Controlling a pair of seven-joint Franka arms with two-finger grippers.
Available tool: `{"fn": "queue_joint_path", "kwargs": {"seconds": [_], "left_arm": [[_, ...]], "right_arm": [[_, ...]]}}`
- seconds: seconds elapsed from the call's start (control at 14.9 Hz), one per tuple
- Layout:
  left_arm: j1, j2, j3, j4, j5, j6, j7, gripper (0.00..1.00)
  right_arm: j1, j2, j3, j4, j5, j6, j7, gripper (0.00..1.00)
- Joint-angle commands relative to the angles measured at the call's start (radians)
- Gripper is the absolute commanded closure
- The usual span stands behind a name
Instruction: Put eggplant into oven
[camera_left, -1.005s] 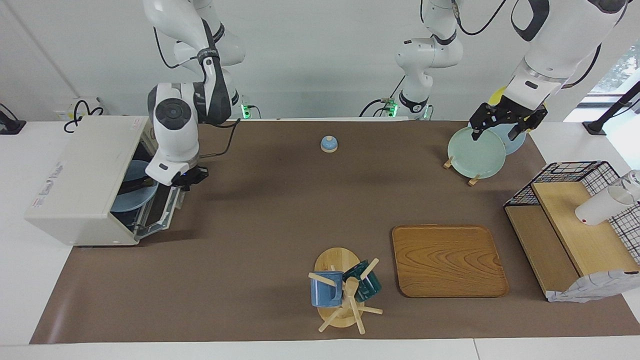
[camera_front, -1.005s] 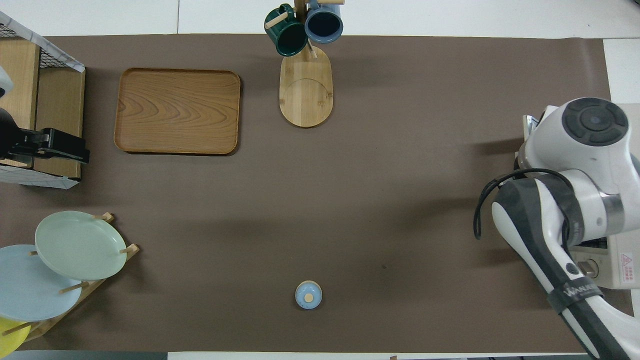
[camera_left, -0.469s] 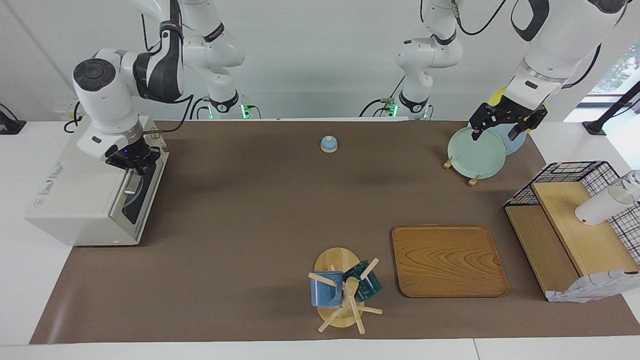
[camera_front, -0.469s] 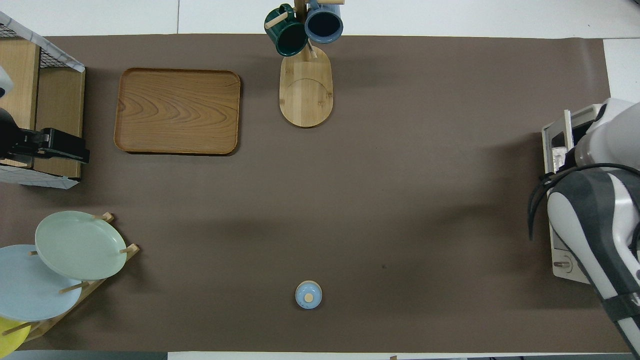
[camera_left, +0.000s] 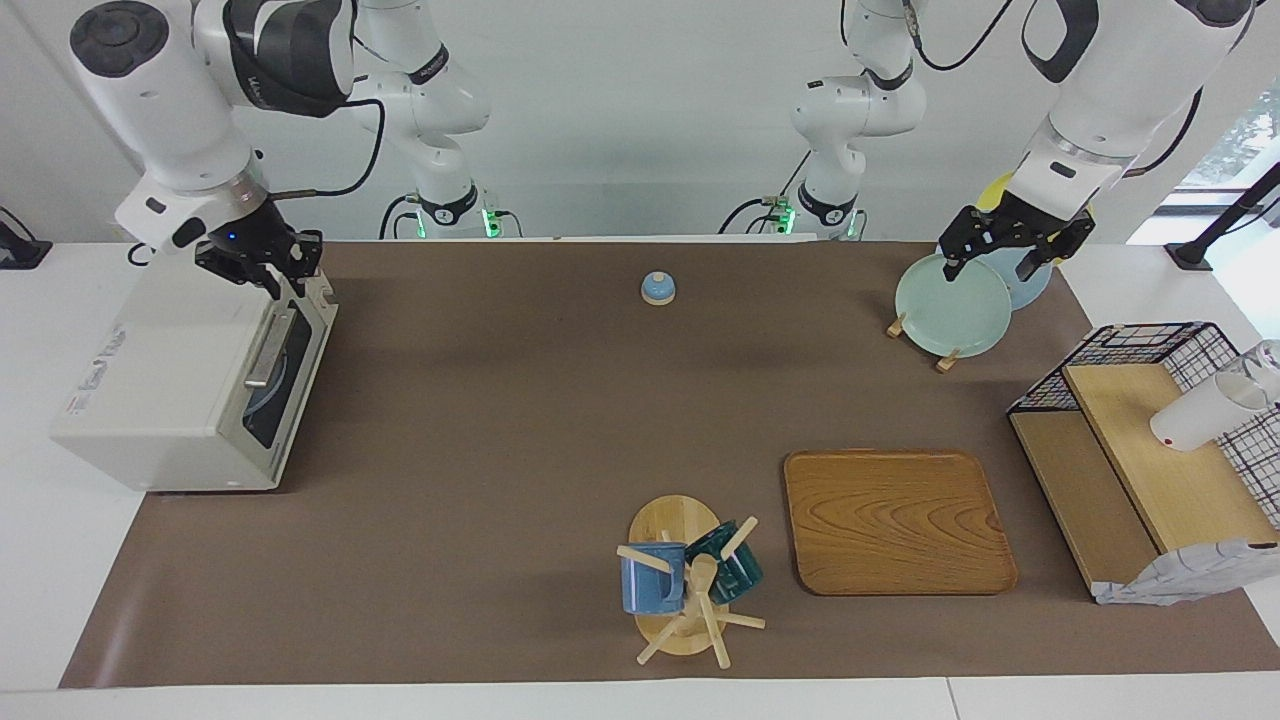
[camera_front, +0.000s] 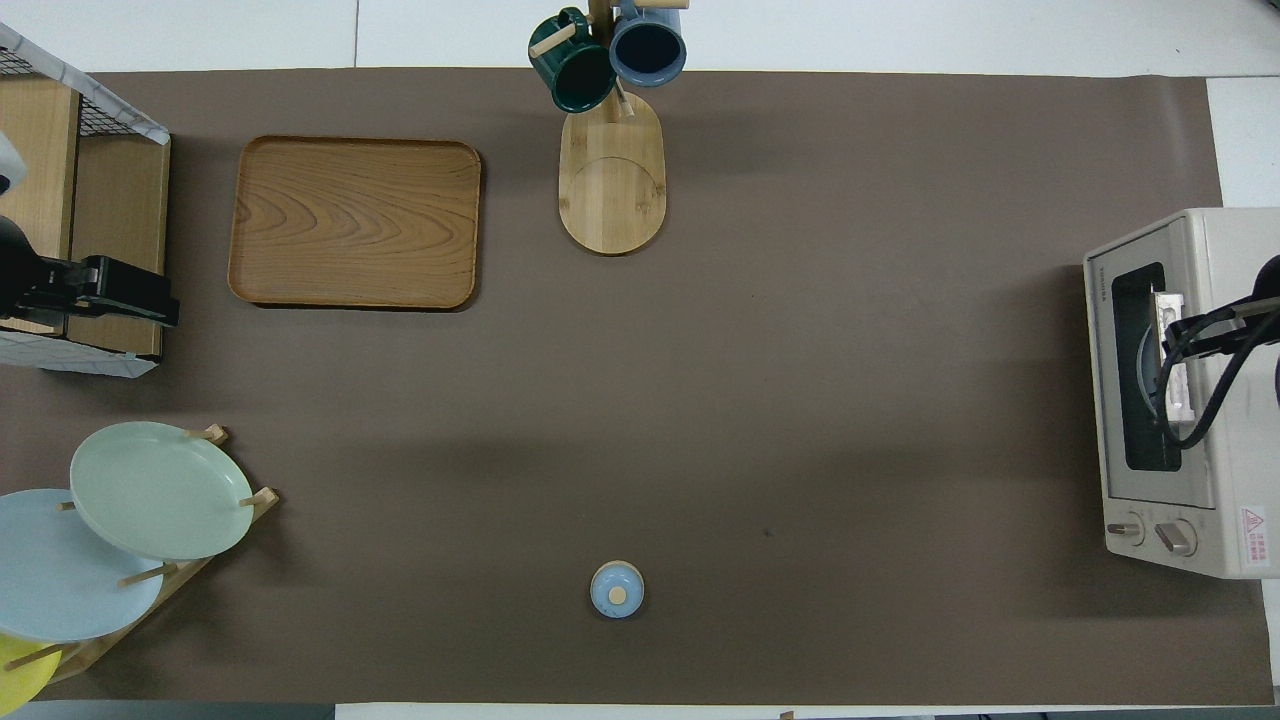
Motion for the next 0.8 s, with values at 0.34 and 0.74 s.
{"fn": "queue_joint_path", "kwargs": {"seconds": [0.34, 0.74], "left_arm": [[0.015, -0.013, -0.011, -0.006, 0.015, -0.011, 0.009, 0.00], [0.015, -0.013, -0.011, -0.006, 0.015, -0.011, 0.009, 0.00]], "right_arm": [[0.003, 0.031, -0.007, 0.068, 0.093, -0.055, 0.115, 0.00], [-0.008, 0.060, -0.002, 0.115, 0.090, -0.067, 0.142, 0.00]]}}
